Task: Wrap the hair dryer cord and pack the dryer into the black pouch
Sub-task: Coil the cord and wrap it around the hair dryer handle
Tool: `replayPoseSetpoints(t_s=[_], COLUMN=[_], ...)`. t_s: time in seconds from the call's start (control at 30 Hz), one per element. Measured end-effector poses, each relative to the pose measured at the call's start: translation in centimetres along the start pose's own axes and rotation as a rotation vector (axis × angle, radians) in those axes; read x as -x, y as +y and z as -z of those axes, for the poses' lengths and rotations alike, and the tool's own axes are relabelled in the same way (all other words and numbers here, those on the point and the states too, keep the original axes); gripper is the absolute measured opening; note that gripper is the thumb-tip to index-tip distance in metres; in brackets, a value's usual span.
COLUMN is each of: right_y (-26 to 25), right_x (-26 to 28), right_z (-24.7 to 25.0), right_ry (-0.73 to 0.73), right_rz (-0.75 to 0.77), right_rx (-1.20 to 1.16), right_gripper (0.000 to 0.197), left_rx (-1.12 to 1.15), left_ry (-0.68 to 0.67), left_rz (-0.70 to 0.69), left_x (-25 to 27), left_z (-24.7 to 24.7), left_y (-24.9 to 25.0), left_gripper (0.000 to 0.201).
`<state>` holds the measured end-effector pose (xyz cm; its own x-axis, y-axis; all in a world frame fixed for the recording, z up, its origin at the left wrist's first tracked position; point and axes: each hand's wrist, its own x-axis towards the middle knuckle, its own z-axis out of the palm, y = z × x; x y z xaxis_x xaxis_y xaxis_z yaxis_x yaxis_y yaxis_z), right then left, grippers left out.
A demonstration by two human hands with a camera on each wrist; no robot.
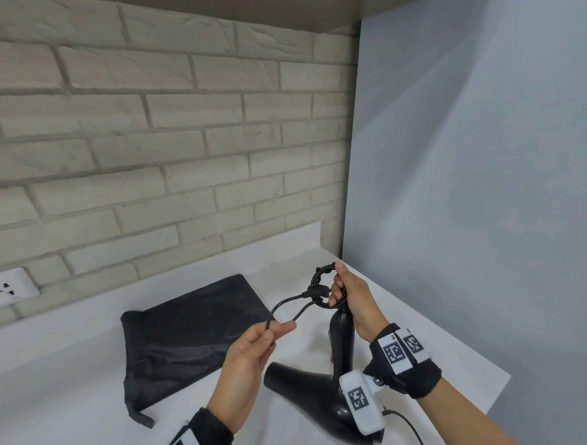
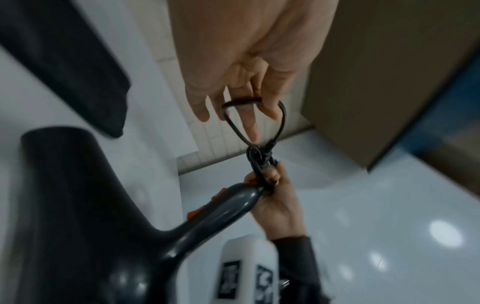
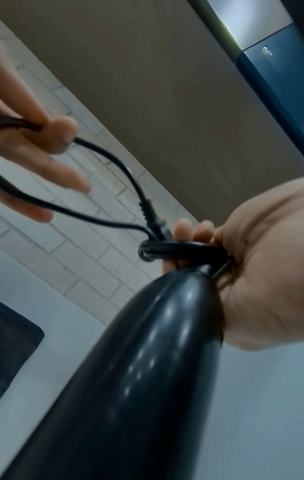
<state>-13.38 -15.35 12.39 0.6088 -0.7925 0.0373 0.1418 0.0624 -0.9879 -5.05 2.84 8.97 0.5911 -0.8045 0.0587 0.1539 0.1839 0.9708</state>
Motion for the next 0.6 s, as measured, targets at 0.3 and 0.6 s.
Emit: replayPoseSetpoints(t_s=[0.3, 0.6], right_y=[0.7, 0.7], right_x=[-0.8, -0.5], right_z=[0.7, 0.1], right_ry=[0.1, 0.106], right_rz=[-0.023, 0.069], right_rx=[-0.025, 0.026], right_gripper=[0.035, 0.044], left_rx=[-0.043, -0.482], left_ry=[-0.179, -0.344], left_rz=[-0.004, -0.114], left_x=[2.0, 3.3], left_z=[1.2, 2.1], left_y=[-0.8, -2.4], left_gripper=[0.025, 0.043])
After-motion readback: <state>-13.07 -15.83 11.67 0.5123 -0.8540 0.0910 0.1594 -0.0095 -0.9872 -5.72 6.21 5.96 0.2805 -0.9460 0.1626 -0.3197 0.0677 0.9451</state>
